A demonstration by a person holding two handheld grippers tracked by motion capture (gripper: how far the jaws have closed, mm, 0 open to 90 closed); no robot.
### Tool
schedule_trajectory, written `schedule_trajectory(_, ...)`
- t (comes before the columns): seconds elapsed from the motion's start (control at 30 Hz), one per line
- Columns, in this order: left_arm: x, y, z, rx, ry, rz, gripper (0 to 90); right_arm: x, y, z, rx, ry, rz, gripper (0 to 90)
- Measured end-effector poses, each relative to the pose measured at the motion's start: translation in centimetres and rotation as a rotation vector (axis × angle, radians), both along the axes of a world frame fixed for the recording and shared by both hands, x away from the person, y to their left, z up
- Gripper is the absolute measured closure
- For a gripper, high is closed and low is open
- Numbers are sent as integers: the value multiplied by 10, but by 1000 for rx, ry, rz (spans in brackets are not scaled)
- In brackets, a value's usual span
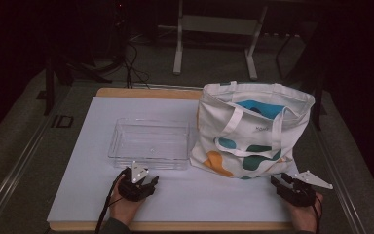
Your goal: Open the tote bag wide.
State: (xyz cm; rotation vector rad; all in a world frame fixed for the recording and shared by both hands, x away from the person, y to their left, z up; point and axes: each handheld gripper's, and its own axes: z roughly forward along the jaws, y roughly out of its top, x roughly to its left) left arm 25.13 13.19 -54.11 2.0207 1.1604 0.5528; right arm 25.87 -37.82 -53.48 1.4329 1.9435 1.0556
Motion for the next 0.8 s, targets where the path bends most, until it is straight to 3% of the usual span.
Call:
schedule_trajectory(0.13,0,0,0,0,4,-4,498,0,1,0,-5,2,4,479)
schedule_trajectory(0.37,-2,-3,0,19,-13,-35,515,-1,-4,0,41,-9,3,479)
schedule_trajectory(0.8,-2,-3,0,5,-14,-64,541,0,-1,1,8,1,18,512)
